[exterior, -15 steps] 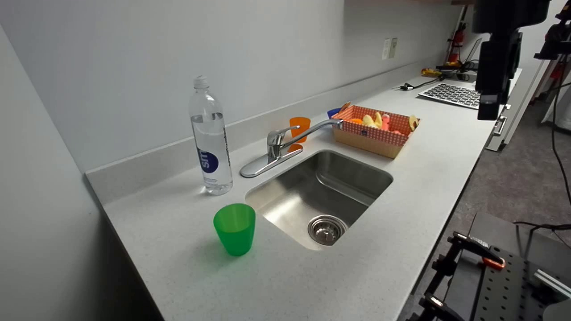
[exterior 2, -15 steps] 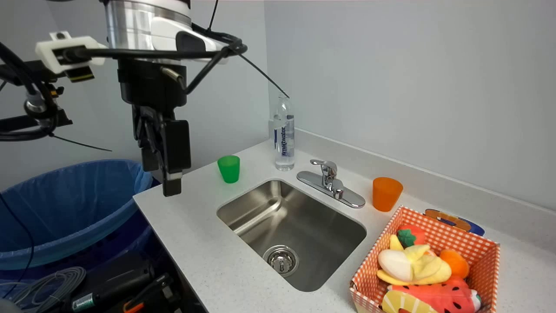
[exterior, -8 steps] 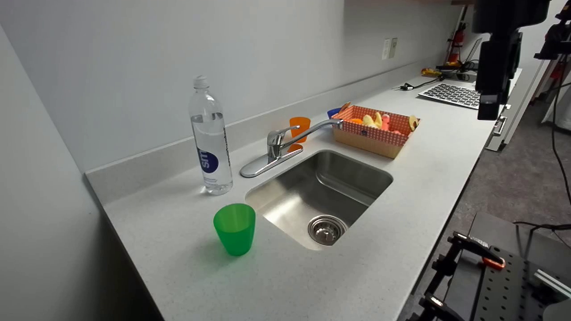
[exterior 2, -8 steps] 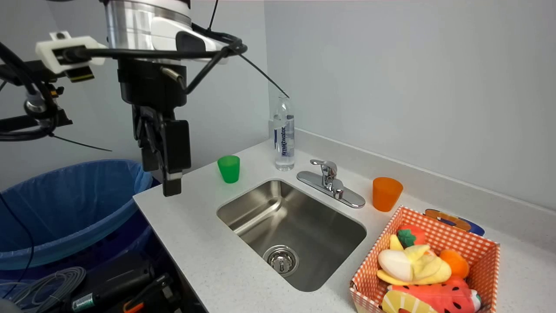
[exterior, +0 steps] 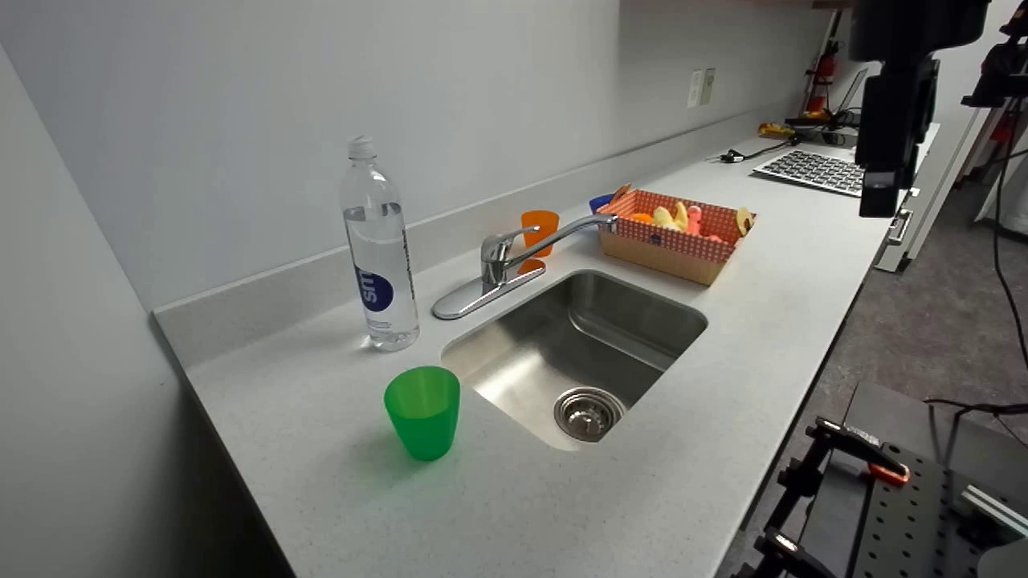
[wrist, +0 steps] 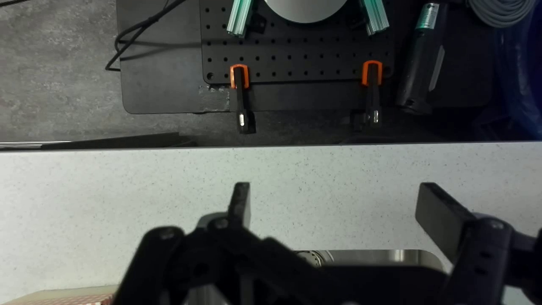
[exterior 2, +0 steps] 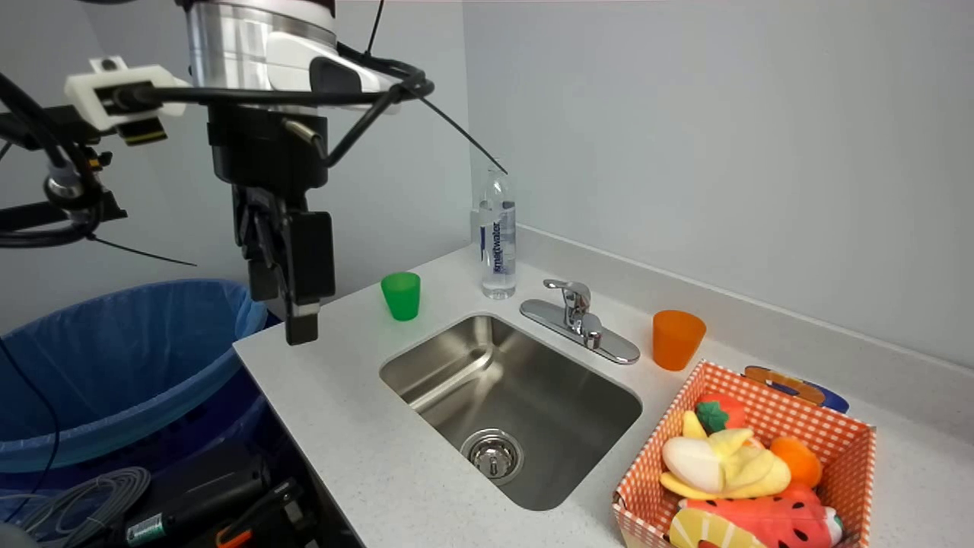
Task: Move the tap to the left
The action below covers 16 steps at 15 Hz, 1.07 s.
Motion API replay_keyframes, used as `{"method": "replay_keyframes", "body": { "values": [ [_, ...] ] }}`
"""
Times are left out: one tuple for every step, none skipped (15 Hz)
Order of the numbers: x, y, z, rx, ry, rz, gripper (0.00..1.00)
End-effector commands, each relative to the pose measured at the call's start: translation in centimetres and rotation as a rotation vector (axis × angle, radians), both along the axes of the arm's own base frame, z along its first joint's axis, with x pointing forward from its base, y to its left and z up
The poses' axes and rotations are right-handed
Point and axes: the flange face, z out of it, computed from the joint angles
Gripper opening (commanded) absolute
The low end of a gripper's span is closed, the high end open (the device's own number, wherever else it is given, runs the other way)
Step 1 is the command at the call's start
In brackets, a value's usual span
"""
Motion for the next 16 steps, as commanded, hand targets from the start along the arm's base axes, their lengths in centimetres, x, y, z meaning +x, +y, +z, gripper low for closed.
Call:
{"method": "replay_keyframes", "body": {
  "values": [
    [0.9, -0.1, 0.2, 0.004, -0.005, -0.006, 1.00],
    [1.3, -0.2, 0.2, 0.006, -0.005, -0.008, 1.00],
    [1.9, -0.2, 0.2, 0.008, -0.006, -0.010, 1.00],
    [2.4, -0.2, 0.2, 0.008, -0.010, -0.013, 1.00],
    [3.1, -0.3, 0.1, 0.011, -0.014, -0.016, 1.00],
    [3.9, -0.4, 0.0, 0.012, -0.020, -0.019, 1.00],
    [4.7, -0.4, 0.0, 0.016, -0.024, -0.025, 1.00],
    [5.8, -0.4, -0.3, 0.020, -0.030, -0.029, 1.00],
    [6.7, -0.5, -0.5, 0.022, -0.037, -0.033, 1.00],
    [7.9, -0.7, -0.7, 0.023, -0.044, -0.040, 1.00],
    [9.0, -0.9, -0.9, 0.021, -0.050, -0.046, 1.00],
    [10.3, -1.2, -1.2, 0.023, -0.057, -0.058, 1.00],
    [11.5, -1.4, -1.4, 0.022, -0.065, -0.069, 1.00],
    [12.7, -1.8, -1.7, 0.022, -0.070, -0.083, 1.00],
    [14.0, -2.2, -2.0, 0.020, -0.076, -0.101, 1.00],
    [15.3, -2.7, -2.3, 0.016, -0.081, -0.118, 1.00]
  ]
}}
